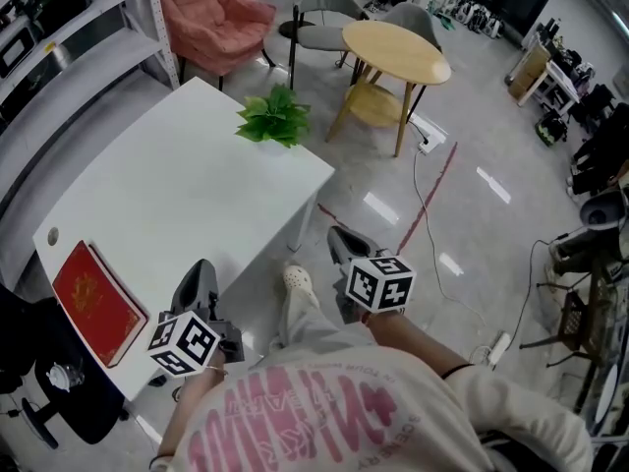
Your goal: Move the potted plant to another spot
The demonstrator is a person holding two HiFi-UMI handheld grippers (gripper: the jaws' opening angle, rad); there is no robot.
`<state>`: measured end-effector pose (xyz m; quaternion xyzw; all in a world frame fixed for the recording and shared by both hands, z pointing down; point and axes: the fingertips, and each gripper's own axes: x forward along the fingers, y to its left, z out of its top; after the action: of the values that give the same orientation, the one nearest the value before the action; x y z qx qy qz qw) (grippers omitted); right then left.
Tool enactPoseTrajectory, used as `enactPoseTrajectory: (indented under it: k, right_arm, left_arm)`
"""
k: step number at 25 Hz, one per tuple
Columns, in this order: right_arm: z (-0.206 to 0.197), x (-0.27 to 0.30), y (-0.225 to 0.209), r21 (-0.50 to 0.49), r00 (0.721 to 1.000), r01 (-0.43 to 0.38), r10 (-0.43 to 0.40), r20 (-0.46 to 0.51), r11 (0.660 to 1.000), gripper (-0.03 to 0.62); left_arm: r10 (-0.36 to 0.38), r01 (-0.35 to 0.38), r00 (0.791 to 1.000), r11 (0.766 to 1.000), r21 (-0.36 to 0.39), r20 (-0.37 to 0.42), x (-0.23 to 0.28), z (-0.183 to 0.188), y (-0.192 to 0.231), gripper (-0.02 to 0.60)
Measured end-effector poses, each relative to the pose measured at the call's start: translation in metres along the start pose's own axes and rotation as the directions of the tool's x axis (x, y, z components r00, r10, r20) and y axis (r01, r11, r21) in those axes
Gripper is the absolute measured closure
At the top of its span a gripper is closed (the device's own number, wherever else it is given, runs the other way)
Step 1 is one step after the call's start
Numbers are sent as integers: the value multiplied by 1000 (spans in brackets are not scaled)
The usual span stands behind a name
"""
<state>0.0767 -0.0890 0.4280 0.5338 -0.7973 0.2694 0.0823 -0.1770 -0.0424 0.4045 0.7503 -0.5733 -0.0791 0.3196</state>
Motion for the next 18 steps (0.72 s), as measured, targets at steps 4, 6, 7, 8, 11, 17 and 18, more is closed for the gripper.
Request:
enactPoseTrajectory:
  k: [4,6,7,8,11,17,18]
  right_arm:
    - [-6,-4,-4,8,1000,1,-1,-12,1000,588]
    - [-8,-2,-6,10,1000,4,-4,-13,1000,588]
    - [-8,-2,-7,11,1000,6,-5,-13,1000,588]
    - [-8,-1,-8,12,1000,7,-7,-12,1000,588]
    - [-7,-1,-11,14,1000,14,-14,-14,1000,588]
    - [-11,-1,-16,17,999,24,-23,-33,1000,588]
    - [-12,0,-16,20,999,22,-21,-36,1000,588]
  left_arm:
    - [-13,13,1000,1000,-6,-23,5,-8,-4,577]
    - [-12,12,1000,1000,-5,-23,7,-8,-3,577]
    - [-12,12,1000,1000,-2,-22,8,-7,-3,577]
    - [-13,13,1000,1000,1,-22,10,-6,-3,577]
    - [-14,14,1000,1000,2,-24,14,-4,-3,577]
    - [-12,12,1000,1000,-4,-29,16,-4,-2,577]
    - [-10,10,1000,1000,-5,-29,16,-3,-1,577]
